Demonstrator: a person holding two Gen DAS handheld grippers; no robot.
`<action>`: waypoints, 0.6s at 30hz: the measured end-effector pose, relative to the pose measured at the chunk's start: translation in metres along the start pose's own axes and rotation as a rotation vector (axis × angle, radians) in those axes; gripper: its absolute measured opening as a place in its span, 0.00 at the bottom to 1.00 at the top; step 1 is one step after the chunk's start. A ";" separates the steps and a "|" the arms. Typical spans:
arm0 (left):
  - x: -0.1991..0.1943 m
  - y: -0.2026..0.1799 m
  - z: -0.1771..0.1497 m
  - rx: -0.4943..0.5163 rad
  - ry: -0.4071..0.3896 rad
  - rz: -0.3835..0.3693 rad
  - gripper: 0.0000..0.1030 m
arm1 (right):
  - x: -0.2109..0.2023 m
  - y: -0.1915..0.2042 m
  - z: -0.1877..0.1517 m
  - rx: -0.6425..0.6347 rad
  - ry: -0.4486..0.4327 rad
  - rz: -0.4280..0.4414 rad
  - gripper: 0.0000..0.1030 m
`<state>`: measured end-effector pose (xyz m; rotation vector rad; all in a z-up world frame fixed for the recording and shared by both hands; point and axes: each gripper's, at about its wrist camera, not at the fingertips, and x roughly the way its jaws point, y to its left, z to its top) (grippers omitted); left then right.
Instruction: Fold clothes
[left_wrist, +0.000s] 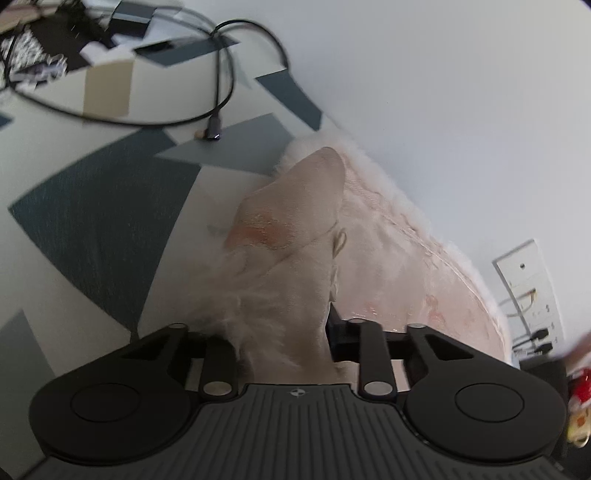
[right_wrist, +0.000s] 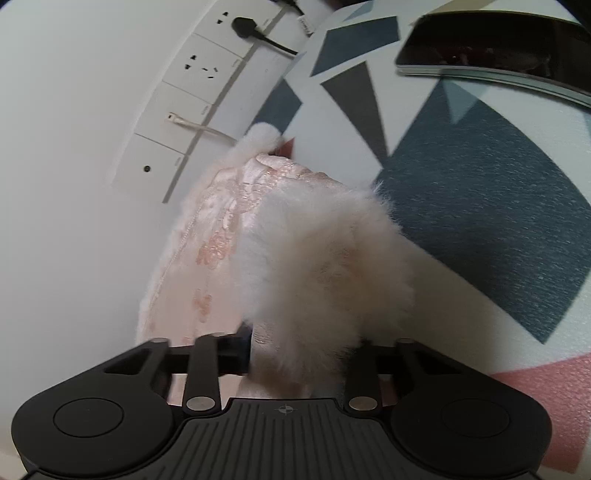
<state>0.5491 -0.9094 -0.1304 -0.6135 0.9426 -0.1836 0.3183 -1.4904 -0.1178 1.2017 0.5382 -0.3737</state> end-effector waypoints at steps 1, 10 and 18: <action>-0.005 0.000 0.000 0.006 0.002 0.000 0.25 | -0.002 0.002 0.000 -0.014 0.004 0.008 0.22; -0.024 0.033 -0.003 0.018 0.089 0.037 0.25 | -0.025 -0.015 0.002 0.050 0.068 0.078 0.43; -0.024 0.031 0.000 0.070 0.138 0.033 0.31 | 0.021 -0.008 0.023 0.151 0.054 0.114 0.59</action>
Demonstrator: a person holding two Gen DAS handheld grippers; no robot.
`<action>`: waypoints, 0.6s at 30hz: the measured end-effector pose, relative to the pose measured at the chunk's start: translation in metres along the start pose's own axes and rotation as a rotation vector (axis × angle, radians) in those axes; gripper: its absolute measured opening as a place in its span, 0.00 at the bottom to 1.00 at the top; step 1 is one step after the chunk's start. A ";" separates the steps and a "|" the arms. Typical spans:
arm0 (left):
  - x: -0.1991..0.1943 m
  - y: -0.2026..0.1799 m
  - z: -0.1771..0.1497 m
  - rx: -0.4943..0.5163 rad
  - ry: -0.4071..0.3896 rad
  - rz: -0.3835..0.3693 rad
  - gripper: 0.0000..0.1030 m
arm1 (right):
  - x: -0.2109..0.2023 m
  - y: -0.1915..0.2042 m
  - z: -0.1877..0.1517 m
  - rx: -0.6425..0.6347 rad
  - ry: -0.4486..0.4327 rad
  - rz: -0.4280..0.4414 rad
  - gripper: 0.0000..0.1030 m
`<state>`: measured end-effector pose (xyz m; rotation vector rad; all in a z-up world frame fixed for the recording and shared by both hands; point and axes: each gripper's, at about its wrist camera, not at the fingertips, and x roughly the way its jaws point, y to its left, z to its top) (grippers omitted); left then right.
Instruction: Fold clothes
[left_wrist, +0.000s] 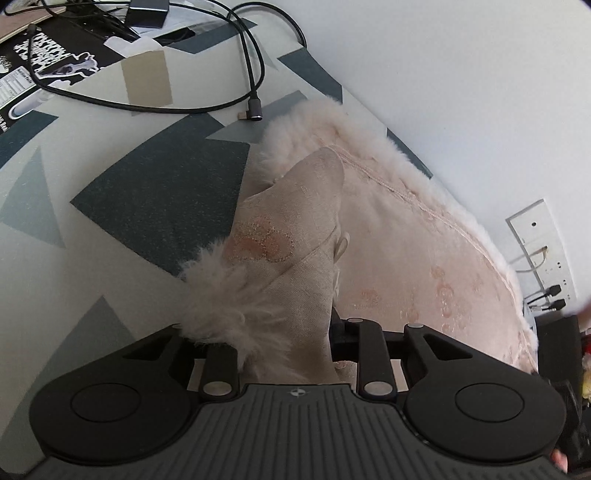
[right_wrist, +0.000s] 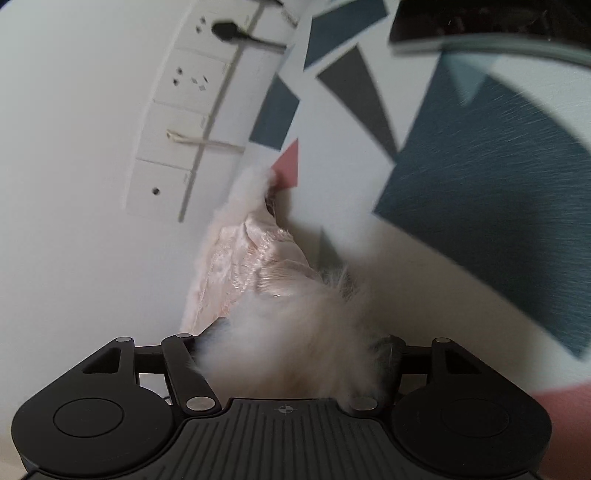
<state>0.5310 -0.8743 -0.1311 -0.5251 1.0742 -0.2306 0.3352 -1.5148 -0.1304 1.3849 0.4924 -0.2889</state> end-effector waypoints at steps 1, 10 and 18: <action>0.000 -0.001 0.002 0.017 0.011 -0.006 0.33 | 0.006 0.005 0.001 -0.026 0.017 -0.001 0.59; 0.006 -0.017 0.024 0.314 0.077 0.027 0.78 | 0.040 0.065 0.015 -0.382 0.230 -0.098 0.75; -0.018 0.001 0.039 0.432 0.116 0.006 0.85 | 0.047 0.088 0.032 -0.480 0.230 -0.163 0.76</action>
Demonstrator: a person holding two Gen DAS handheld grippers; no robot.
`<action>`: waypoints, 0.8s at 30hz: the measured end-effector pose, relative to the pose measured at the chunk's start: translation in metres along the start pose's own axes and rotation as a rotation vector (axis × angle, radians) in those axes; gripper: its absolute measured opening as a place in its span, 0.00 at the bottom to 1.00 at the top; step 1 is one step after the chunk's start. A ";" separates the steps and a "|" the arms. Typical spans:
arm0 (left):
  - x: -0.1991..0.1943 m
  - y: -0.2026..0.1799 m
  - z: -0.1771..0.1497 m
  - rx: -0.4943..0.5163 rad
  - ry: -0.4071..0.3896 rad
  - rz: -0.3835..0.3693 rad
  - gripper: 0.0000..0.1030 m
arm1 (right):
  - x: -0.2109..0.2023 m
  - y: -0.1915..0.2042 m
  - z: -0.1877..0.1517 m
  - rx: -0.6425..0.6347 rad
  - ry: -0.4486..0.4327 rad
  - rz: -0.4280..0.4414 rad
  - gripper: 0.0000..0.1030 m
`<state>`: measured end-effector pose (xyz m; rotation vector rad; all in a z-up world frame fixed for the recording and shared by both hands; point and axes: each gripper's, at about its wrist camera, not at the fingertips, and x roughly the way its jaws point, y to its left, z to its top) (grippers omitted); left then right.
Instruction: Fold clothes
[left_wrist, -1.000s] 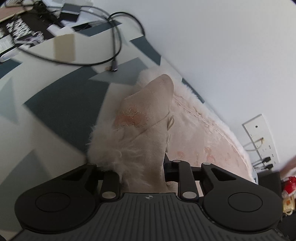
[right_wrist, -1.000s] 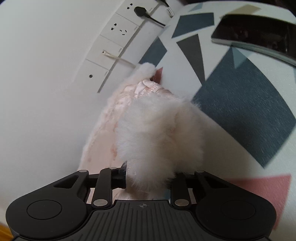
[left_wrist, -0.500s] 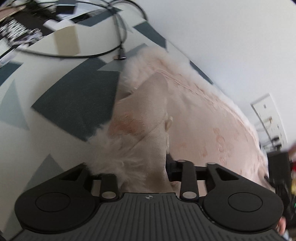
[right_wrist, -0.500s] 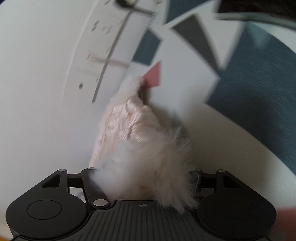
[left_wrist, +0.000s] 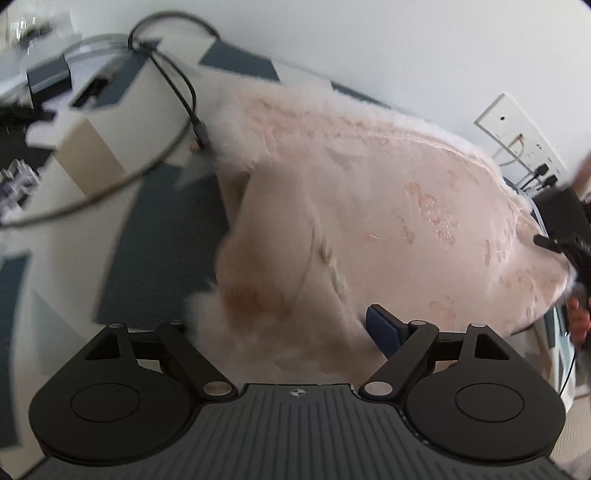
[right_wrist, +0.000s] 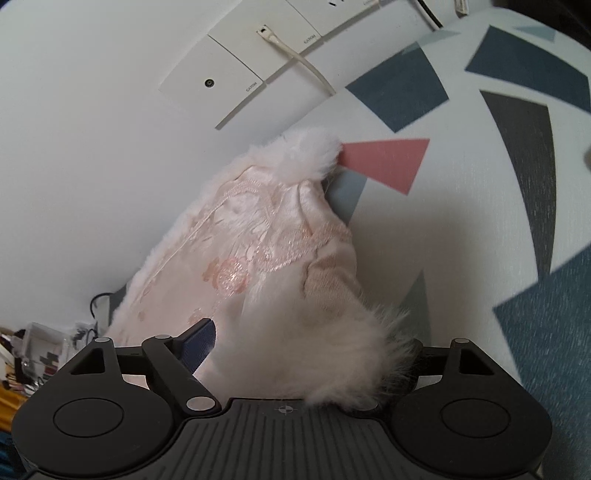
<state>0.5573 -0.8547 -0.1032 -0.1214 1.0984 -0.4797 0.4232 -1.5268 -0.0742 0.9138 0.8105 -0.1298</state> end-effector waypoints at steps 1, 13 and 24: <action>-0.003 0.001 0.003 0.023 -0.021 0.012 0.86 | 0.001 -0.002 0.005 -0.008 0.001 -0.002 0.77; 0.063 -0.018 0.048 0.162 -0.031 0.034 0.95 | 0.032 0.015 0.002 -0.086 -0.130 -0.135 0.96; 0.064 -0.019 0.049 0.110 -0.044 0.005 0.96 | 0.002 0.006 -0.036 -0.057 -0.280 -0.233 0.96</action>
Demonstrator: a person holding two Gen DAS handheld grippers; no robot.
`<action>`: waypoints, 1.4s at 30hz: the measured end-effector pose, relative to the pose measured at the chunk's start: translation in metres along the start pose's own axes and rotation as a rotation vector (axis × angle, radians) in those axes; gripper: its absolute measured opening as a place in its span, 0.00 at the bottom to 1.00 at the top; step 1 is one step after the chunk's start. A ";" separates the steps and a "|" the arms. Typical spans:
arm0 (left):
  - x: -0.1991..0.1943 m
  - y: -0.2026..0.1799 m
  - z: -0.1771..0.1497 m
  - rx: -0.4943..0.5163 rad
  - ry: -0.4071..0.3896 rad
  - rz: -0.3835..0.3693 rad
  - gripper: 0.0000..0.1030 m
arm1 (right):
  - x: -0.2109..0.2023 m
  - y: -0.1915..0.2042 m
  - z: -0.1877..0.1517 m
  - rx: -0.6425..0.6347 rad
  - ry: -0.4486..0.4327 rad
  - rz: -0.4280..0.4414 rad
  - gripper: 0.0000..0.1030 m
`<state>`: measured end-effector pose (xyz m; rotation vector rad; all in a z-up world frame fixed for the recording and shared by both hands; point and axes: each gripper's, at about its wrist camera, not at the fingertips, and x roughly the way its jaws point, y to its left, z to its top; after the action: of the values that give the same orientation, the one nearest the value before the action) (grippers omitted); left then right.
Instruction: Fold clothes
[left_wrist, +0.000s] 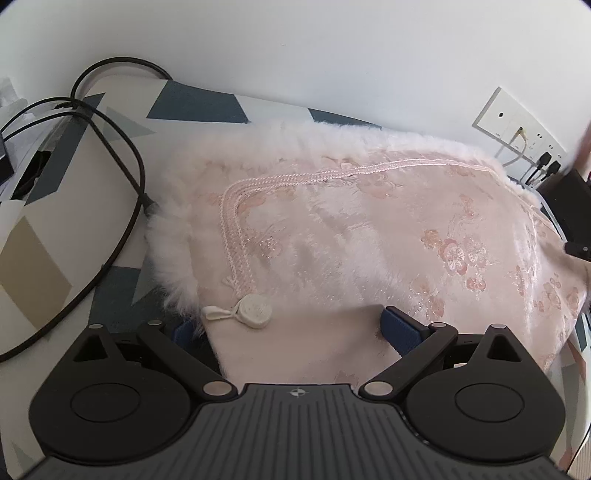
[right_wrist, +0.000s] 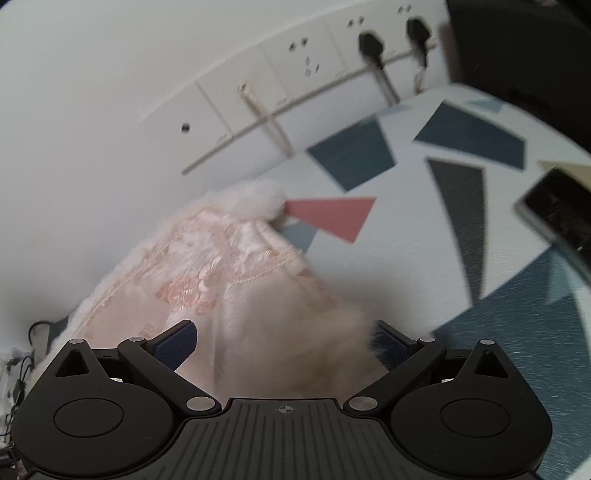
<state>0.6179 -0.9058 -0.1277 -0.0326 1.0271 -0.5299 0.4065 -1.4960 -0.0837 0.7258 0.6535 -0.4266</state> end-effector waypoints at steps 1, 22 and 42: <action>0.000 -0.001 0.001 -0.004 0.001 0.006 0.96 | -0.008 0.000 0.000 0.017 -0.034 -0.008 0.96; -0.135 -0.073 0.054 -0.223 -0.491 0.029 0.92 | -0.120 0.086 0.069 0.027 -0.413 0.516 0.96; -0.046 0.056 -0.006 -0.331 0.040 0.103 0.95 | 0.065 0.054 0.088 -0.516 0.176 0.041 0.99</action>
<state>0.6172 -0.8356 -0.1090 -0.2618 1.1409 -0.2641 0.5193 -1.5314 -0.0526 0.2853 0.8696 -0.1429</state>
